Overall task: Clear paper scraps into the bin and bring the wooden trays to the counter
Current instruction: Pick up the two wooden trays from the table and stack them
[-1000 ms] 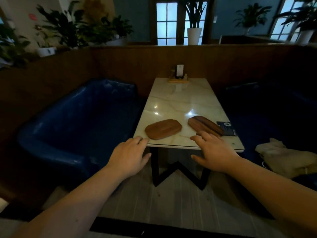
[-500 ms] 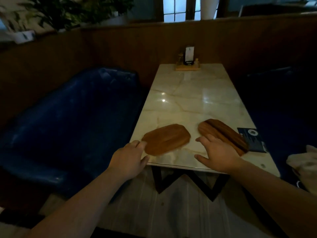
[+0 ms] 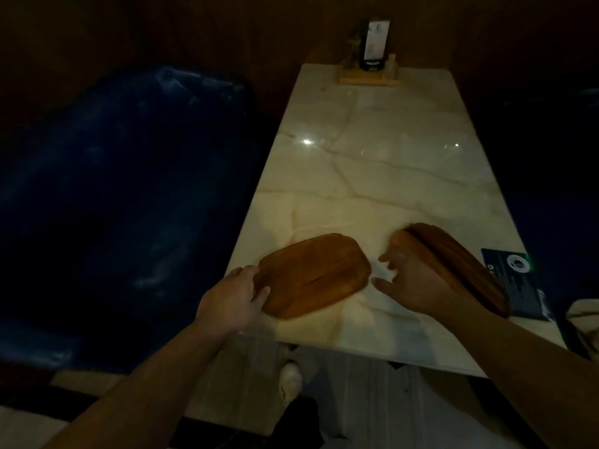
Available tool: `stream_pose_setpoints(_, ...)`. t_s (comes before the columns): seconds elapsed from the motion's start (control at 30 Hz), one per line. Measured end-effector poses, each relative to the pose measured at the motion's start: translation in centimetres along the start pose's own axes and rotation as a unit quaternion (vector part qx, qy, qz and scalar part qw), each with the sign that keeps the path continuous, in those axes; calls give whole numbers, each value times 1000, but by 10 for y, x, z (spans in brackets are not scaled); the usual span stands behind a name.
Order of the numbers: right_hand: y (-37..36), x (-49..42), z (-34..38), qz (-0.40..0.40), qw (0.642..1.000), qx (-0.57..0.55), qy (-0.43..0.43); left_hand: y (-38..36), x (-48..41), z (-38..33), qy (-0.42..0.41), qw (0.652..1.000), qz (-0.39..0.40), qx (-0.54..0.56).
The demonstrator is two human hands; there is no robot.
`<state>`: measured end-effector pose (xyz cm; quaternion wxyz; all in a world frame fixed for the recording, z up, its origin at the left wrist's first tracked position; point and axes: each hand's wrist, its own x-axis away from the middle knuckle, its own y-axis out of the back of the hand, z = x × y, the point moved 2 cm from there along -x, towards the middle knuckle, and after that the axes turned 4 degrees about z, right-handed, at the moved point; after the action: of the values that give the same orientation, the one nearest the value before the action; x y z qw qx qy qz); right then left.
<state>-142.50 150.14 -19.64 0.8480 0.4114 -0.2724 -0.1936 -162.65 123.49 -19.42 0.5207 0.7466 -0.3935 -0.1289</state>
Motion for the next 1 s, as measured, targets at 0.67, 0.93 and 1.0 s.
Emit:
stream_pose_setpoints(0.67,-60,-99,-39,92,953,-162,-238,-46,-133,70,111,959,213,152)
stream_pose_setpoints(0.93,-77,-88,-59,58,916,-300,-261,-44,-138,58,123,963,183,157)
stream_pose_setpoints(1.0,-73,-78,-69,46,905,-337,-255,-38,-144,46,139,965,159,158)
